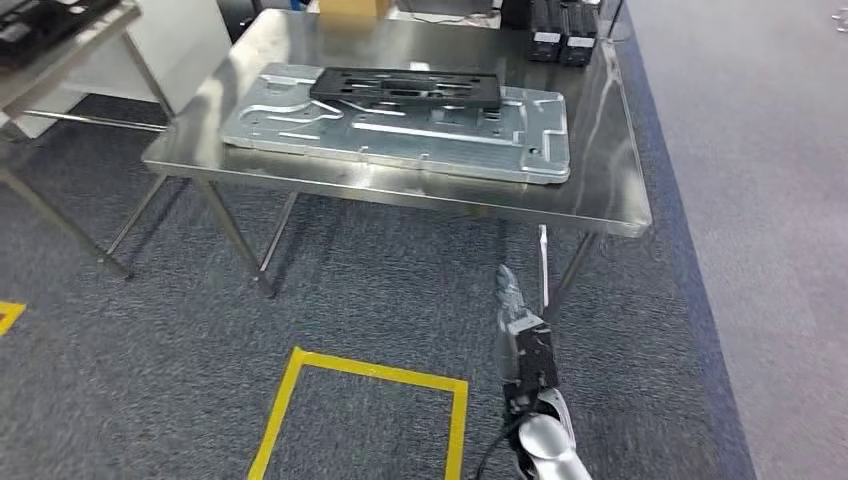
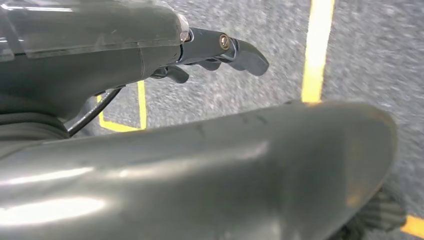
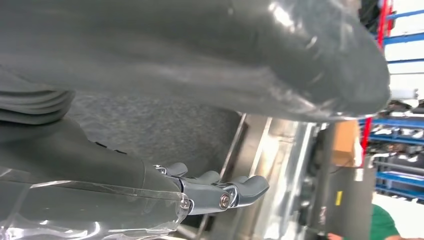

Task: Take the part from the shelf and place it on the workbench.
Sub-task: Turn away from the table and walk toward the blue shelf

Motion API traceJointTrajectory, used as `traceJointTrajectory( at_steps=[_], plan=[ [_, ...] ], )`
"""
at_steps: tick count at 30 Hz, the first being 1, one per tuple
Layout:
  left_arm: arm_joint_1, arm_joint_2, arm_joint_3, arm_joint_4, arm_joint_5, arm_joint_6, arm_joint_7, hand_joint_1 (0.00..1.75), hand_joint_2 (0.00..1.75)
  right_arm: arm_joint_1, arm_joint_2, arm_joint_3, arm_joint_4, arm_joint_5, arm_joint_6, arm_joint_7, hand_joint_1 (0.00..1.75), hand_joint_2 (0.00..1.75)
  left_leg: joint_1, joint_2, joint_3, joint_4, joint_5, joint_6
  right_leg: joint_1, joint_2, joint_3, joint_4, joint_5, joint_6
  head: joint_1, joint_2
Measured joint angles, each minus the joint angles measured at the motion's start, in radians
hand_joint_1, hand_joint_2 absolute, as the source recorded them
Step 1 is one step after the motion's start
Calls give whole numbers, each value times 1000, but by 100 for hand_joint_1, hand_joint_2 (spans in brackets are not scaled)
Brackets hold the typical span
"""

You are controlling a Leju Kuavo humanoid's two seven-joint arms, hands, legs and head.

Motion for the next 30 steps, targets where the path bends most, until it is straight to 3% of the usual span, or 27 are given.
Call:
traceJointTrajectory(
  at_steps=[1, 2, 3, 4, 5, 6, 8, 9, 10, 12, 13, 14, 16, 17, 18, 19, 20, 22, 24, 25, 27, 28, 30],
  plan=[
    [0, 0, -2, 0, -1, 0, 2, 0, 0, 0, 0, -6, 6, 0, 0, 0, 0, 0, 0, 0, -17, 1, 14, 2, -2, 0, -15, 65, -54, 4, 2, 0],
    [0, 0, -3, 0, -2, 0, 2, 0, 0, 1, 0, -12, 12, -1, 0, 0, 0, 0, 0, 1, -35, 3, 27, 1, -4, 0, -24, 128, -88, 9, 2, 0],
    [0, 1, -4, 0, -2, 0, 3, 0, 0, 2, 0, -16, 18, -1, 0, 0, 0, 0, -1, 1, -54, 7, 39, 0, -6, 0, -23, 172, -94, 12, 2, 0],
    [0, 1, -5, 0, -2, -1, 4, 0, 0, 3, 0, -21, 23, -1, 0, 0, 0, 0, 0, 2, -73, 11, 51, -3, -8, 0, -8, 187, -76, 14, 2, 0],
    [0, 1, -7, 0, -2, -1, 4, 0, 0, 3, 0, -24, 28, -1, 0, 0, 0, 0, 0, 2, -92, 18, 60, -6, -9, 0, 25, 165, -47, 15, 2, 0],
    [0, 1, -8, 0, -2, -1, 5, 0, 0, 2, 0, -28, 32, -1, 0, 0, 0, 0, 1, 2, -109, 25, 68, -9, -11, 0, 76, 110, -24, 14, 2, 0],
    [-1, 1, -11, 0, -2, -1, 7, 0, 0, -4, 0, -34, 40, -3, 3, 0, 0, 0, -2, 1, -133, 42, 81, -19, -9, 0, 184, -34, -30, 8, 1, 0],
    [-1, 1, -11, 0, -2, -2, 9, 0, 0, -8, 0, -37, 45, -3, 4, -1, 0, 0, -3, 1, -140, 47, 88, -25, -6, 1, 215, -84, -45, 4, 1, 0],
    [-1, 1, -12, 0, -2, -2, 10, 0, 0, -11, 1, -40, 52, -5, 6, -1, 0, 0, -3, 1, -143, 48, 95, -31, -3, 2, 227, -108, -55, -2, 1, 0],
    [0, 2, -12, 0, -2, -1, 13, 0, 0, -15, 2, -47, 72, -8, 9, -1, 0, 0, 0, 0, -149, 49, 104, -45, -3, 0, 216, -114, -41, -17, 3, 0],
    [1, 2, -12, 0, -2, -1, 13, 0, 0, -18, 3, -50, 82, -10, 10, -1, 0, 0, 2, -1, -158, 61, 88, -50, -4, -2, 206, -114, -30, -26, 3, 0],
    [3, 3, -12, 0, -2, -1, 13, 0, 0, -21, 5, -53, 92, -13, 12, -2, 0, 0, 3, -3, -171, 91, 51, -55, -6, -3, 193, -116, -17, -34, 2, 0],
    [3, 3, -12, 0, -2, -1, 13, 0, 0, -27, 9, -60, 109, -18, 14, -5, 0, 0, 5, -4, -207, 207, -54, -62, -4, -4, 161, -116, 9, -44, 1, 0],
    [4, 3, -12, 0, -4, -1, 13, 0, 0, -28, 10, -63, 116, -19, 15, -5, 0, 0, 6, -4, -221, 274, -91, -65, -3, -4, 144, -115, 21, -44, 1, 0],
    [3, 3, -13, 0, -6, -1, 13, 0, 0, -28, 10, -68, 124, -21, 15, -6, 0, 0, 6, -4, -225, 325, -103, -67, -2, -4, 126, -113, 34, -44, 1, 0],
    [3, 3, -13, 0, -9, -1, 14, 0, 0, -28, 10, -73, 131, -22, 15, -6, 0, 0, 6, -4, -214, 346, -92, -66, 0, -5, 108, -111, 45, -43, 1, 0],
    [3, 4, -14, 0, -11, -1, 14, 0, 0, -28, 10, -78, 137, -23, 15, -7, 0, 0, 6, -4, -186, 333, -66, -64, 1, -6, 91, -108, 57, -41, 0, 0],
    [1, 5, -16, 0, -13, -1, 15, 0, 0, -28, 10, -86, 146, -26, 16, -9, 0, 0, 4, -4, -79, 212, -29, -54, 3, -6, 64, -103, 77, -36, 0, 0],
    [-3, 8, -18, 0, -14, -1, 17, 0, 0, -29, 12, -92, 152, -30, 18, -11, 0, 0, 0, -4, 26, 64, -49, -41, 7, -6, 51, -99, 95, -27, 1, 0],
    [-4, 8, -18, 0, -14, -1, 17, 0, 0, -29, 12, -95, 155, -32, 21, -13, 0, 0, -4, -4, 52, 22, -61, -36, 6, -7, 49, -99, 104, -22, 1, 0],
    [-5, 8, -18, 0, -14, -1, 18, 0, 0, -30, 13, -101, 164, -36, 28, -15, 0, 0, -6, -3, 49, 3, -54, -24, 3, -8, 46, -101, 119, -9, 2, 0],
    [-5, 8, -18, 0, -14, -1, 19, 0, 0, -30, 13, -104, 169, -38, 32, -16, 0, 0, -5, -1, 42, 1, -42, -16, 2, -7, 41, -93, 107, -3, 2, 0],
    [-5, 9, -18, 0, -14, -1, 20, 0, 0, -30, 13, -109, 177, -39, 36, -16, 0, 0, -1, 3, 20, -3, -17, -2, -2, -3, 15, -22, 27, 7, 3, 0]
  ],
)
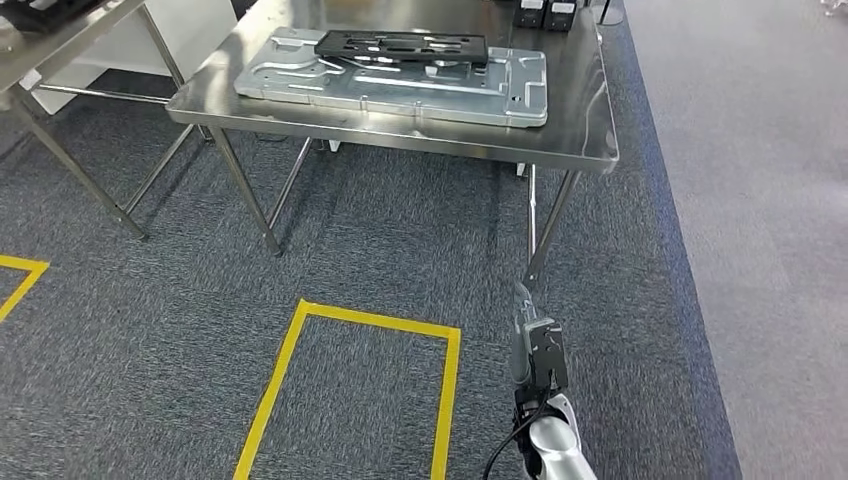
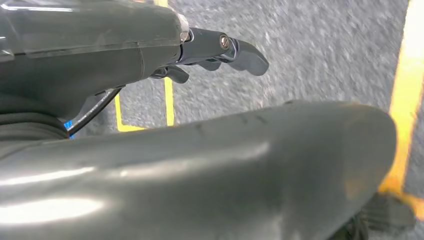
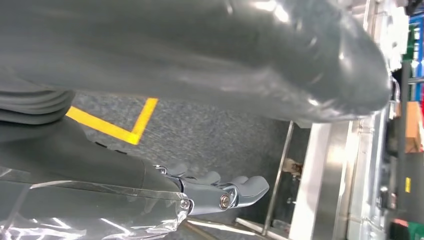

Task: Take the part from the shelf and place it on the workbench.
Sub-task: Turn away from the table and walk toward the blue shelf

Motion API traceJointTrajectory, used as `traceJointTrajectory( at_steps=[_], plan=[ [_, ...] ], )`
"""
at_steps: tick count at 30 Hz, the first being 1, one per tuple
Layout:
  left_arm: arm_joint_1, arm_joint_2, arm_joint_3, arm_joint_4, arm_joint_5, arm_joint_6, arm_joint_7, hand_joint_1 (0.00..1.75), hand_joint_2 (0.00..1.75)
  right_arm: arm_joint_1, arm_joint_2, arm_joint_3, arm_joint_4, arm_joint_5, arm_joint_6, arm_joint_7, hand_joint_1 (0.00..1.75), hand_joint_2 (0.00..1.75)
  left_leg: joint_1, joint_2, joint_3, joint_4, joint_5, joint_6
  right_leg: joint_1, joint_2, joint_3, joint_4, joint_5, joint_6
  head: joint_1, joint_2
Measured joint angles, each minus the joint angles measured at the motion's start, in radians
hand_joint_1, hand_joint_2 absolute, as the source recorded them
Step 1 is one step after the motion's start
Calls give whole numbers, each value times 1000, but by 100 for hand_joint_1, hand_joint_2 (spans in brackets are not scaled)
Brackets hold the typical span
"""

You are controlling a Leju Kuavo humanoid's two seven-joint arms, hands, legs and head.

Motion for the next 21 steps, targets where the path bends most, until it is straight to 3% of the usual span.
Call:
traceJointTrajectory(
  at_steps=[2, 3, 4, 5, 7, 9, 10, 13, 15, 17, 18, 19, 20, 21],
  plan=[
    [0, 0, 0, 0, -1, 0, 0, 0, 0, 0, 0, -4, 7, 0, 2, 0, 0, 0, -1, 1, -31, 3, 24, 5, -3, 1, -36, 131, -96, 9, 1, 0],
    [0, 0, 0, 0, -1, 0, 1, 0, 0, 0, 0, -5, 11, -1, 4, 0, 0, 0, -1, 1, -47, 6, 35, 4, -4, 1, -45, 185, -115, 13, 1, 0],
    [1, 0, 0, 0, -2, 0, 1, 0, 0, 1, 0, -6, 15, -2, 7, 0, 0, 0, 0, 1, -64, 9, 44, 2, -6, 1, -40, 212, -110, 15, 1, 0],
    [1, 0, 0, 0, -2, 0, 2, 0, 0, 1, 0, -7, 18, -2, 10, 0, 0, 0, 0, 1, -79, 14, 52, 0, -7, 1, -17, 202, -87, 16, 1, 0],
    [1, 0, 0, 0, -3, -1, 2, 0, 0, -1, 0, -8, 22, -4, 16, 0, 0, 0, 0, 1, -106, 27, 63, -7, -7, 1, 80, 87, -45, 13, 1, 0],
    [0, 0, 0, 0, -3, 0, 2, 0, 0, -6, 0, -8, 24, -9, 23, 0, 0, 0, -2, 1, -124, 42, 71, -16, -4, 2, 168, -42, -49, 3, 0, 0],
    [0, 0, 0, 0, -3, 0, 2, 0, 0, -9, 0, -8, 26, -14, 29, 2, 0, 0, -3, 1, -130, 46, 77, -22, -1, 3, 186, -74, -57, -3, 0, 0],
    [1, 2, 0, 0, -1, 2, 3, 0, 0, -16, 1, -14, 40, -31, 52, 10, 0, 0, 0, -1, -143, 56, 80, -40, -2, 0, 178, -91, -47, -27, 0, 0],
    [2, 3, 0, 0, 0, 3, 4, 0, 0, -26, 4, -19, 54, -38, 64, 14, 0, 0, 3, -5, -169, 117, 23, -51, -6, -3, 165, -98, -29, -46, -2, 0],
    [3, 3, 0, 0, 1, 3, 5, 0, 0, -33, 7, -22, 66, -41, 70, 15, 0, 0, 8, -6, -213, 245, -63, -61, -4, -3, 143, -97, -13, -52, -4, 0],
    [4, 3, 0, 0, 1, 4, 5, 0, 0, -34, 7, -23, 72, -44, 74, 15, 0, 0, 10, -6, -228, 302, -88, -65, -3, -3, 132, -96, -6, -51, -4, 0],
    [5, 3, 1, 0, 1, 4, 5, 0, 0, -35, 8, -24, 78, -48, 77, 15, 0, 0, 11, -6, -229, 332, -92, -68, -3, -3, 121, -95, 1, -49, -4, 0],
    [6, 3, 1, 0, 2, 7, 5, 0, 0, -36, 8, -26, 86, -52, 83, 15, 0, 0, 13, -6, -211, 323, -76, -70, -3, -4, 112, -93, 7, -47, -4, 0],
    [7, 4, 1, 0, 2, 10, 5, 0, 0, -39, 8, -28, 93, -56, 89, 15, 0, 0, 14, -6, -173, 274, -50, -70, -4, -3, 104, -90, 12, -43, -4, 0]
  ],
)
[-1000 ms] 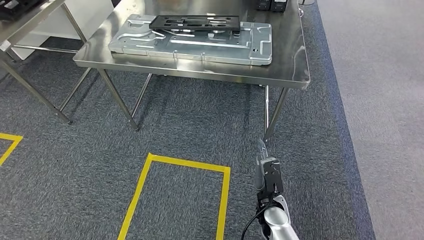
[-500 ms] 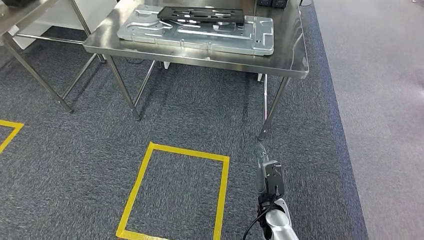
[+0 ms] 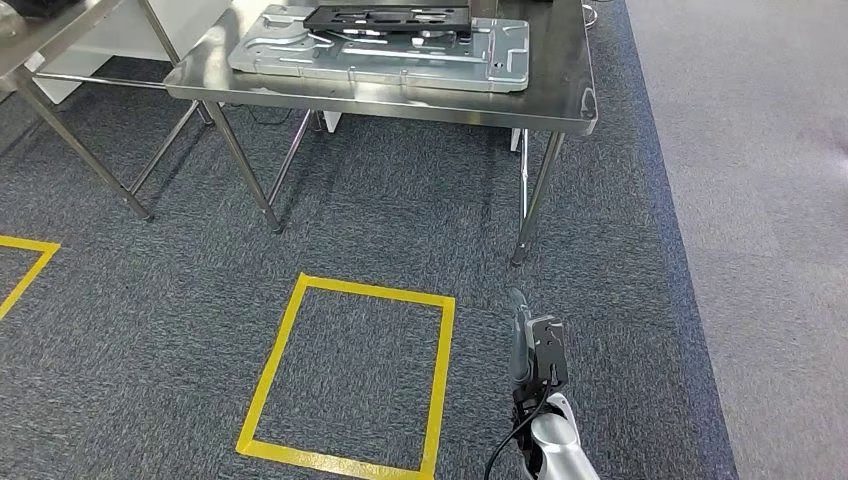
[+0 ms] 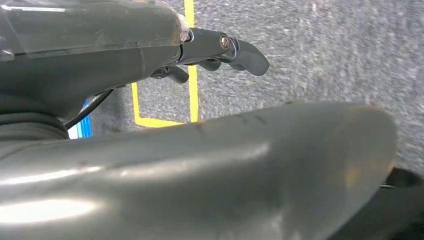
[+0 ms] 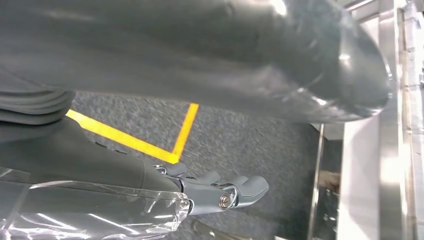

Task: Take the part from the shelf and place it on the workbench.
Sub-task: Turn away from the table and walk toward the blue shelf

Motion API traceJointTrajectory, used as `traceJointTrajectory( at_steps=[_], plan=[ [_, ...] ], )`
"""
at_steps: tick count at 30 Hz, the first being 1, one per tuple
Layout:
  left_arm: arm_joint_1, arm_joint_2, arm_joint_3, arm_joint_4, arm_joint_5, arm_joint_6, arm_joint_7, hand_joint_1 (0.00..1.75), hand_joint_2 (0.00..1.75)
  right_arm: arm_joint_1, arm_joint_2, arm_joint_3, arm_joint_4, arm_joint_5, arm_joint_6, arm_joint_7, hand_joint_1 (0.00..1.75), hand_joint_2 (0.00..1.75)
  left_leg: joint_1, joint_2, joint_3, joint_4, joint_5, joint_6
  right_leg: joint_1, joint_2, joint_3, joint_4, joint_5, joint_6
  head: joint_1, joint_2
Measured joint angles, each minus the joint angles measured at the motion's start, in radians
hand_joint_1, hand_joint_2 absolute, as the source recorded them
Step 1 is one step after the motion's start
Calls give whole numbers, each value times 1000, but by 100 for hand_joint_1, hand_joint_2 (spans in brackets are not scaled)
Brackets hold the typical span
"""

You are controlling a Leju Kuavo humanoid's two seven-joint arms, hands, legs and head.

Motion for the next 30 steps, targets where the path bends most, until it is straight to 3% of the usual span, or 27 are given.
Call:
traceJointTrajectory(
  at_steps=[2, 4, 6, 8, 9, 11, 12, 13, 14, 15, 17, 18, 20, 22, 24, 26, 28, 29, 30],
  plan=[
    [0, 1, 0, 0, 0, 6, 0, 0, 0, -7, 0, -5, 13, -4, 9, 0, 0, 0, 0, -1, 98, -149, 37, 5, 0, 0, -12, 7, 8, 8, 0, 0],
    [1, 2, 0, 0, -2, 10, 0, 0, 0, -13, 1, -10, 23, -6, 11, 0, 0, 0, -4, -3, 147, -233, 41, 16, 3, 0, -19, 12, 15, 20, 0, 0],
    [3, 2, 0, 0, -8, 12, 1, 0, 0, -16, 1, -14, 32, -7, 9, -1, 0, 0, -5, -5, 142, -241, 43, 30, 4, -3, -22, 12, 23, 33, 1, 0],
    [4, 3, 0, 0, -14, 15, 3, 0, 0, -16, 2, -21, 39, -7, 6, -1, 0, 0, -3, -8, 137, -247, 53, 46, 2, -2, -33, 35, 5, 43, 2, 0],
    [3, 3, -1, 0, -16, 15, 4, 0, 0, -15, 2, -24, 42, -6, 5, -1, 0, 0, -3, -10, 135, -249, 59, 54, 1, -1, -50, 73, -23, 47, 2, 0],
    [2, 4, -1, 0, -19, 16, 5, 0, 0, -12, 2, -29, 48, -4, 5, 0, 0, 0, -5, -16, 124, -249, 68, 64, 0, 1, -106, 202, -98, 50, 2, 0],
    [3, 4, -1, 0, -19, 16, 5, 0, 0, -10, 2, -29, 52, -2, 5, 0, 0, 0, -7, -21, 119, -247, 72, 65, 0, 2, -132, 263, -123, 51, 2, 0],
    [5, 4, -1, 0, -19, 16, 4, 0, 0, -7, 2, -30, 56, 1, 6, 0, 0, 0, -9, -27, 115, -246, 73, 66, 0, 3, -145, 298, -131, 51, 2, 0],
    [6, 4, -1, 0, -19, 16, 4, 0, 0, -4, 2, -30, 59, 2, 7, 0, 0, 0, -11, -34, 112, -244, 75, 66, 0, 4, -139, 295, -118, 49, 2, 0],
    [6, 4, -1, 0, -19, 16, 3, 0, 0, -3, 2, -30, 62, 4, 7, 0, 0, 0, -13, -43, 111, -241, 75, 66, 1, 9, -114, 253, -89, 44, 2, 0],
    [5, 3, -1, 0, -20, 16, 1, 0, 0, -2, 1, -32, 68, 6, 6, 1, 0, 0, -16, -59, 109, -237, 75, 64, 2, 44, -39, 116, -27, 27, 1, 0],
    [3, 3, -1, 0, -20, 16, 0, 0, 0, -3, 0, -34, 71, 8, 4, 2, 0, 0, -16, -67, 105, -236, 76, 61, 2, 62, -12, 61, -12, 20, 0, 0],
    [1, 2, -1, 0, -23, 18, 1, 0, 0, -7, -1, -38, 85, 14, -6, 10, 0, 0, -13, -82, 96, -234, 78, 51, 3, 76, 6, 22, -13, 13, 0, 0],
    [3, 3, -1, 0, -26, 19, 3, 0, 0, -18, -1, -44, 115, 24, -29, 17, 0, 0, -10, -91, 92, -234, 79, 39, 2, 57, 10, 7, -11, 10, 2, 0],
    [4, 4, -1, 0, -28, 21, 6, 0, 0, -37, -3, -55, 167, 33, -53, 16, 0, 0, -12, -65, 71, -194, 52, 29, -4, 36, 19, -10, -4, 4, -2, 0],
    [3, 5, -1, 0, -28, 23, 9, 0, 0, -52, -8, -68, 232, 43, -75, 19, 0, 0, -9, -31, 12, -75, -10, 19, -6, 12, 22, -16, -3, 0, -5, 0],
    [5, 7, -1, 0, -27, 26, 12, 0, 0, -59, -16, -84, 300, 55, -101, 40, 0, 0, -2, -22, -43, 35, -47, 8, -5, -15, 22, -15, -5, 0, -5, 0],
    [7, 8, -1, 0, -27, 29, 14, 0, 0, -61, -20, -91, 334, 63, -115, 55, 0, 0, 2, -18, -47, 42, -38, 4, -6, -27, 22, -13, -7, 2, -5, 0],
    [8, 10, -1, 0, -25, 31, 16, 0, 0, -62, -24, -97, 368, 73, -131, 74, 0, 0, 5, -12, -29, 6, -10, 1, -7, -38, 23, -11, -9, 5, -6, 0]
  ],
)
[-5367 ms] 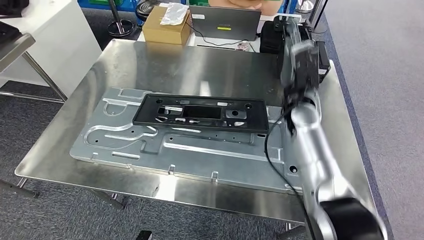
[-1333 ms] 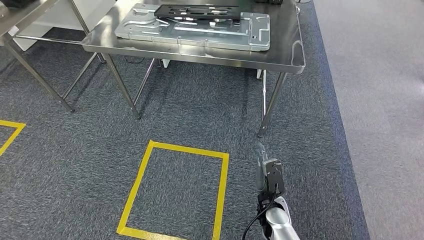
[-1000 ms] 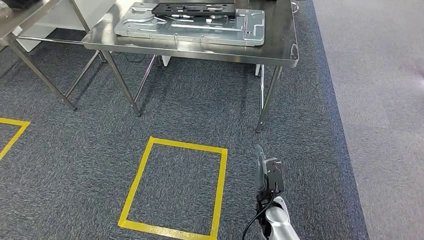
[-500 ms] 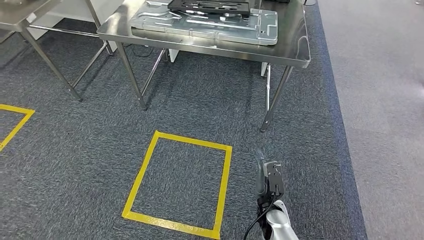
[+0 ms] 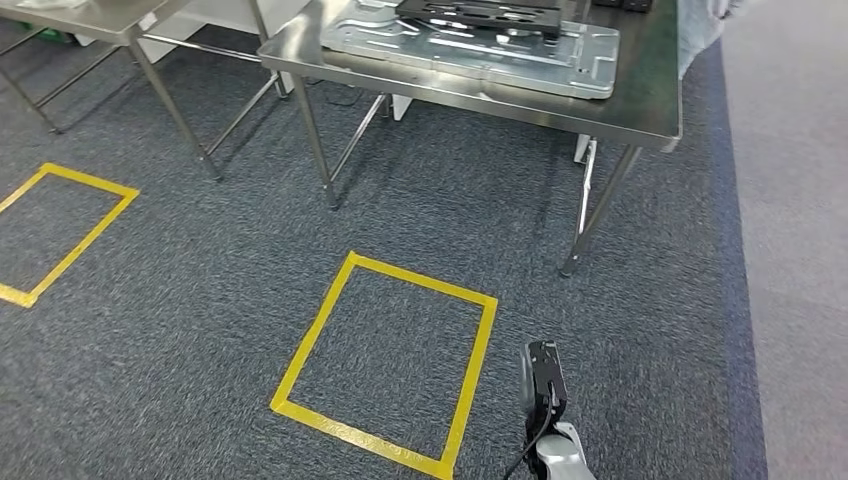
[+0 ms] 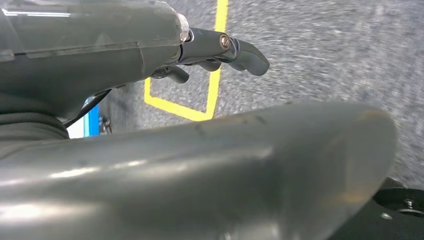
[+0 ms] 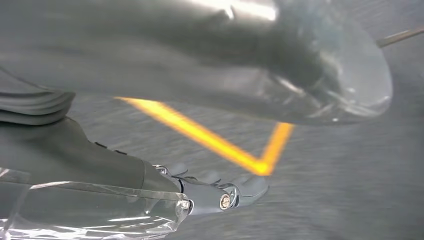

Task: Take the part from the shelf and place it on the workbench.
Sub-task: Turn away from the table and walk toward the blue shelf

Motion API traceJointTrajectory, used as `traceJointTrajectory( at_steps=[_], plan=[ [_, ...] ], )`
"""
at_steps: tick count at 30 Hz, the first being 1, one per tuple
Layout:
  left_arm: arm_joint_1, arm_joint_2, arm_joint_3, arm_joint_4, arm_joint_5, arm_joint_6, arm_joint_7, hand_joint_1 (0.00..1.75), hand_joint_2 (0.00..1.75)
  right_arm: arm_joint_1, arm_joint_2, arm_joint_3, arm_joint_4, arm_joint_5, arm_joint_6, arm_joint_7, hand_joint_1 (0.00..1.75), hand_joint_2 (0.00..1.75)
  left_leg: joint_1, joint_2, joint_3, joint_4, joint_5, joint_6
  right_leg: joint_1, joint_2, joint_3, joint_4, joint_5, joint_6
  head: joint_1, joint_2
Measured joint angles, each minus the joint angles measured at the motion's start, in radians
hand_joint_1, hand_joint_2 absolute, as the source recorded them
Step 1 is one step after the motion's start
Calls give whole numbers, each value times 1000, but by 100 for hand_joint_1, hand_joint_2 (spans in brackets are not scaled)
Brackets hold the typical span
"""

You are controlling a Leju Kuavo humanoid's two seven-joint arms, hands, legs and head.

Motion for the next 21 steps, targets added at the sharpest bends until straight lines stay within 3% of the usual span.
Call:
traceJointTrajectory(
  at_steps=[1, 3, 5, 7, 9, 11, 13, 14, 15, 16, 18, 20, 21],
  plan=[
    [1, 2, 0, 0, 1, 2, 2, 0, 0, -1, -4, -5, 31, 10, -15, 19, 0, 0, 2, 13, 35, -68, 37, -2, -1, -10, 0, 4, -3, 4, 0, 0],
    [1, 5, 0, 0, 4, 5, 4, 0, 0, -1, -13, -12, 82, 28, -36, 56, 0, 0, -1, 48, 99, -196, 83, 3, 1, -27, 0, 15, -11, 16, 0, 0],
    [0, 6, 1, 0, 5, 6, 6, 0, 0, -1, -23, -18, 126, 47, -50, 94, 0, 0, -7, 56, 115, -233, 87, 15, 6, -41, 0, 20, -15, 27, 2, 0],
    [3, 8, 2, 0, 5, 7, 6, 0, 0, 0, -32, -22, 165, 60, -61, 128, 0, 0, -7, 37, 112, -232, 92, 28, 3, -48, 1, 22, -17, 39, 3, 0],
    [4, 9, 2, 0, 2, 8, 6, 0, 0, 1, -42, -25, 194, 70, -68, 156, 0, 0, -4, 22, 110, -236, 99, 42, -3, -17, -13, 58, -49, 49, 3, 0],
    [2, 9, 2, 0, -3, 7, 2, 0, 0, 11, -54, -29, 220, 76, -75, 183, 0, 0, -4, 4, 106, -238, 105, 52, -4, 28, -63, 174, -119, 52, 4, 0],
    [2, 9, 1, 0, -8, 6, -3, 0, 0, 28, -65, -34, 241, 77, -80, 201, 0, 0, -7, -20, 101, -238, 108, 57, -3, 41, -119, 297, -168, 51, 4, 0],
    [3, 9, 1, 0, -11, 5, -5, 0, 0, 36, -70, -37, 250, 76, -82, 207, 0, 0, -8, -33, 100, -237, 109, 57, -2, 43, -127, 315, -165, 49, 4, 0],
    [5, 10, 0, 0, -13, 4, -6, 0, 0, 42, -74, -41, 257, 76, -83, 212, 0, 0, -9, -46, 100, -236, 110, 57, -2, 45, -115, 291, -142, 46, 4, 0],
    [6, 10, 0, 0, -15, 3, -6, 0, 0, 47, -78, -44, 262, 75, -83, 215, 0, 0, -9, -59, 100, -235, 110, 56, -3, 53, -86, 233, -107, 43, 4, 0],
    [5, 10, -1, 0, -16, 1, -7, 0, 0, 51, -86, -48, 272, 75, -84, 218, 0, 0, -9, -81, 97, -229, 110, 50, -4, 97, -20, 95, -51, 35, 4, 0],
    [4, 10, -1, 0, -17, 0, -7, 0, 0, 53, -90, -51, 280, 77, -85, 230, 0, 0, -8, -99, 89, -226, 112, 39, -2, 124, 6, 37, -38, 31, 4, 0],
    [4, 10, -1, 0, -18, 0, -7, 0, 0, 54, -91, -52, 284, 79, -86, 241, 0, 0, -8, -108, 86, -226, 114, 31, 0, 118, 6, 36, -37, 29, 3, 0]
  ],
)
